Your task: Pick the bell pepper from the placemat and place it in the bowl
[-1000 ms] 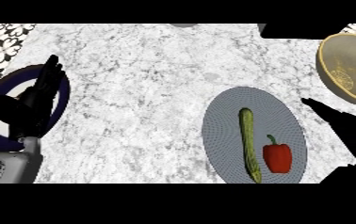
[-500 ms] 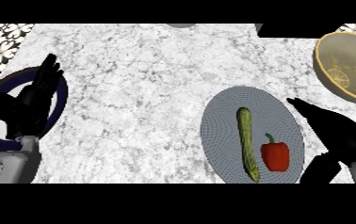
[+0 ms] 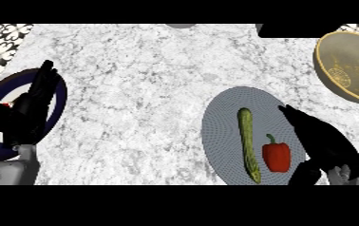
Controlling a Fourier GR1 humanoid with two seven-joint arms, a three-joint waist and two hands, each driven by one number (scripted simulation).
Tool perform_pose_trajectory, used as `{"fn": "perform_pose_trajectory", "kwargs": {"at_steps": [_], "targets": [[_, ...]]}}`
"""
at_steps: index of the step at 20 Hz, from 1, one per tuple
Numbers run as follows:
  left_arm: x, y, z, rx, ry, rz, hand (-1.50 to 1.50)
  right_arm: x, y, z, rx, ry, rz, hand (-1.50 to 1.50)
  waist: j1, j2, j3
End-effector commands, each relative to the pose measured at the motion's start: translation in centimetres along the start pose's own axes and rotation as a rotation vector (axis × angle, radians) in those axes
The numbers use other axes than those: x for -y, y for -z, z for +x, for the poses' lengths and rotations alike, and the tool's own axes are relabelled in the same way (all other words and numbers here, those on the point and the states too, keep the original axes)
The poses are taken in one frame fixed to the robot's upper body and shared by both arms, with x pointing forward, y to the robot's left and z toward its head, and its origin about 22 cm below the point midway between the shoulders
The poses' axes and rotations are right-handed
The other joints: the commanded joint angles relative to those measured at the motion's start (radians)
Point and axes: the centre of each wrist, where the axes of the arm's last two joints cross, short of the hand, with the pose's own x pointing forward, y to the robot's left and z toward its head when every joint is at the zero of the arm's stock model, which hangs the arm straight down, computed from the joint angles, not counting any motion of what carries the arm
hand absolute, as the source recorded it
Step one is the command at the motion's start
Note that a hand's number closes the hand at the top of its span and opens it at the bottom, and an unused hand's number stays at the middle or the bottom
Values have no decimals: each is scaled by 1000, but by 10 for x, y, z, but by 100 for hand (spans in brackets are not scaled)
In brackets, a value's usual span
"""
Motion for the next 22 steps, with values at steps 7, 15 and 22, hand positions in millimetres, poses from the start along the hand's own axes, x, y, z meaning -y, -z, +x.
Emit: {"fn": "perform_pose_trajectory", "kwargs": {"at_steps": [7, 15, 22], "targets": [[11, -10, 0, 7, -4, 2, 0, -35, 18, -8, -52, 0, 66, -150, -2, 0, 0], [1, -4, 10, 3, -11, -5, 0, -42, 43, -5, -77, -4, 44, -150, 0, 0, 0], [-8, -3, 4, 11, -2, 2, 0, -56, 50, -1, 2, -4, 125, 150, 1, 0, 0]]}}
